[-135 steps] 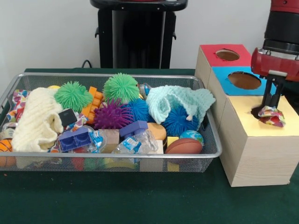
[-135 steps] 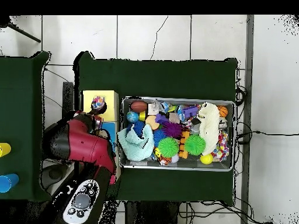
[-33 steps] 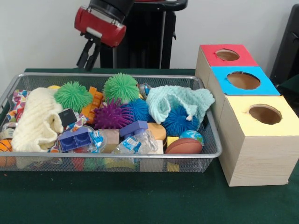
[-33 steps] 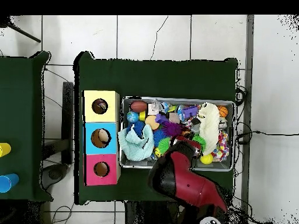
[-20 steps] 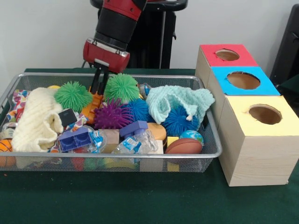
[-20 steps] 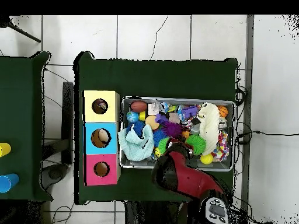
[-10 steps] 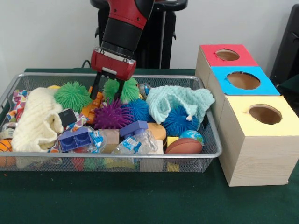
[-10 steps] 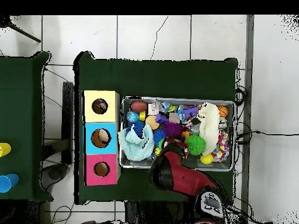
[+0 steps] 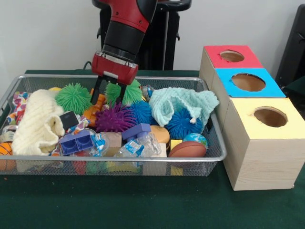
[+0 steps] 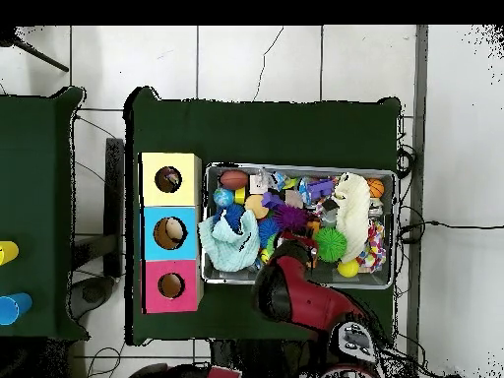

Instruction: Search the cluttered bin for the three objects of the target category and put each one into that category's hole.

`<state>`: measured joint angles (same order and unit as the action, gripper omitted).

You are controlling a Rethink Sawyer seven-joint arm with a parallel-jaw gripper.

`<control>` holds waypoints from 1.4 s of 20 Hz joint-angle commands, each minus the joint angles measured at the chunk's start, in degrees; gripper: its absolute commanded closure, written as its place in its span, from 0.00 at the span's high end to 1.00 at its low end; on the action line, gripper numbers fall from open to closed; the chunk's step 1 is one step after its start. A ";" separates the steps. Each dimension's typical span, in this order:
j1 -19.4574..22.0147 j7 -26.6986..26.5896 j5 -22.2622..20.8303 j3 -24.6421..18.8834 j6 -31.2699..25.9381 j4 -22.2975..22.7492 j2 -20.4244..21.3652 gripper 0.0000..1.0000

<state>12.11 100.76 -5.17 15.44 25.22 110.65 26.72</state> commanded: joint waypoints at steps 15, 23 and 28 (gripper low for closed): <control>6.53 8.51 -5.98 -8.31 -6.30 -2.24 6.09 1.00; 5.22 11.25 -2.94 -8.03 3.12 -4.24 2.34 1.00; 3.44 12.50 0.39 -6.78 6.58 -4.12 1.25 1.00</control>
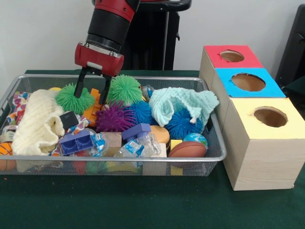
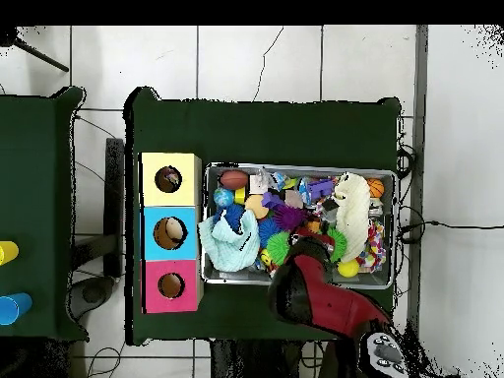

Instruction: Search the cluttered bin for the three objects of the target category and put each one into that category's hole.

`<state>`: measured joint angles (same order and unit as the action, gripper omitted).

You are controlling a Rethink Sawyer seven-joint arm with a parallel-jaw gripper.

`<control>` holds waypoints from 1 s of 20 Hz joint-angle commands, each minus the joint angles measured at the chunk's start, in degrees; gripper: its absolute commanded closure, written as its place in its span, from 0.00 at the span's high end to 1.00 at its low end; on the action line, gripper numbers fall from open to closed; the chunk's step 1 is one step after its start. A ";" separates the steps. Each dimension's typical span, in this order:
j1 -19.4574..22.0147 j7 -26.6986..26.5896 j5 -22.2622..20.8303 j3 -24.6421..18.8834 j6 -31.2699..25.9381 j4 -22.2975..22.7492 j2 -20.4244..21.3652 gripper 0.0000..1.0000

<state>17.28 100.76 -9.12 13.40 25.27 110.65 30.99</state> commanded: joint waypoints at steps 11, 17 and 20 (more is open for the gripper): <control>0.02 12.28 3.76 -5.97 7.77 -5.92 -3.18 1.00; 0.76 11.82 3.46 -5.44 8.50 -6.50 -2.37 1.00; 1.53 11.48 2.87 -5.24 9.10 -7.07 -2.83 1.00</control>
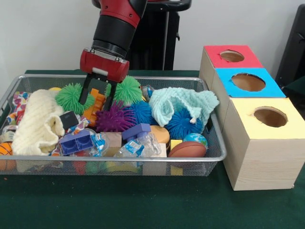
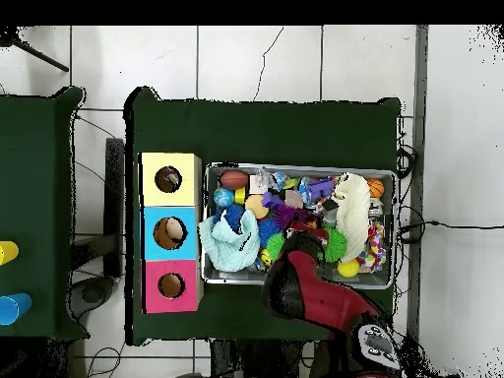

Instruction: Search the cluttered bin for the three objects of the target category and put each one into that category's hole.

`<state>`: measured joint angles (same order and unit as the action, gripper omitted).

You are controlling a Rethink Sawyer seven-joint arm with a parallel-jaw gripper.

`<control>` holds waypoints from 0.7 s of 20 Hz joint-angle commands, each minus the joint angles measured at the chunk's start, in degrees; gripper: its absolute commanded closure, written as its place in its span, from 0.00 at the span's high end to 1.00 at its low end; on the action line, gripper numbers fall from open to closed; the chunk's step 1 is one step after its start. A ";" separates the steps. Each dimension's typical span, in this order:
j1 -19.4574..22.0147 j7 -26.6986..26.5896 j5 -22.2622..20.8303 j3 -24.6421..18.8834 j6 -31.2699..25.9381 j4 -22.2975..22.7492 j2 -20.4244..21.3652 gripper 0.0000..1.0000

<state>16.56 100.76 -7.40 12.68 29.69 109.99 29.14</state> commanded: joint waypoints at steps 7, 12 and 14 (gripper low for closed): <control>5.45 11.45 -0.50 -5.95 6.18 -9.02 -5.02 1.00; 7.22 11.21 0.43 -6.62 4.13 -10.19 -9.32 1.00; 8.03 12.23 0.63 -7.48 5.68 -11.03 -11.68 1.00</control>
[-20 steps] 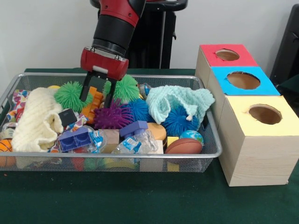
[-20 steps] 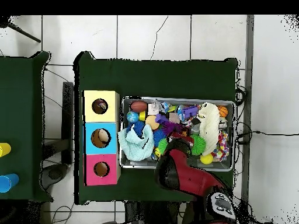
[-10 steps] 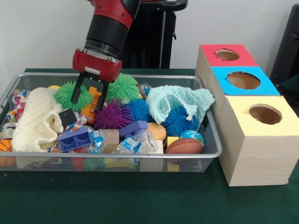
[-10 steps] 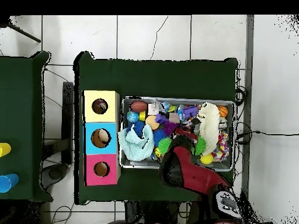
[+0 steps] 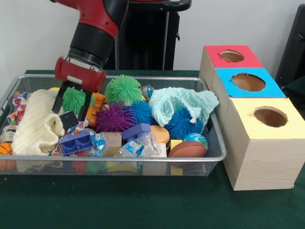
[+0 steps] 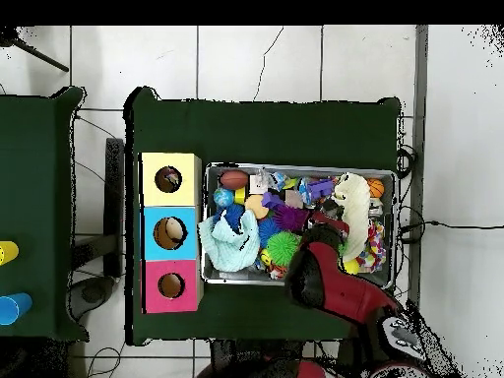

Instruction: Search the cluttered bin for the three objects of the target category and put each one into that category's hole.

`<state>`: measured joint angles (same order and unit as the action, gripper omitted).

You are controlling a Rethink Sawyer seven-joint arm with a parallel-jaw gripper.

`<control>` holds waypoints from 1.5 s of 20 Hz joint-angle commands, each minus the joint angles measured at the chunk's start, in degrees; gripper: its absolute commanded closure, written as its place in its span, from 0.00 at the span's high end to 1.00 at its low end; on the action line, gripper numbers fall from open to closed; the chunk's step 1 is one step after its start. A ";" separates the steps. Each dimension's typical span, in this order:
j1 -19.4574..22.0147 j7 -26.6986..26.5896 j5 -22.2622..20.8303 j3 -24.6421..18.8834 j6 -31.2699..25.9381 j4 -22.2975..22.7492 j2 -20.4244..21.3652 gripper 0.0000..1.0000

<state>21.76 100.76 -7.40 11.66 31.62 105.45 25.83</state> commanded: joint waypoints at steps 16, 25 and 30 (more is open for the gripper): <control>2.53 10.50 0.00 -8.67 -0.95 -6.20 -12.49 1.00; 0.64 6.05 2.14 -7.67 -16.81 -2.49 -8.96 1.00; 0.72 2.96 1.31 -9.49 -30.19 -1.39 -5.94 1.00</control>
<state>23.35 100.76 -6.50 10.16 25.00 102.65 21.80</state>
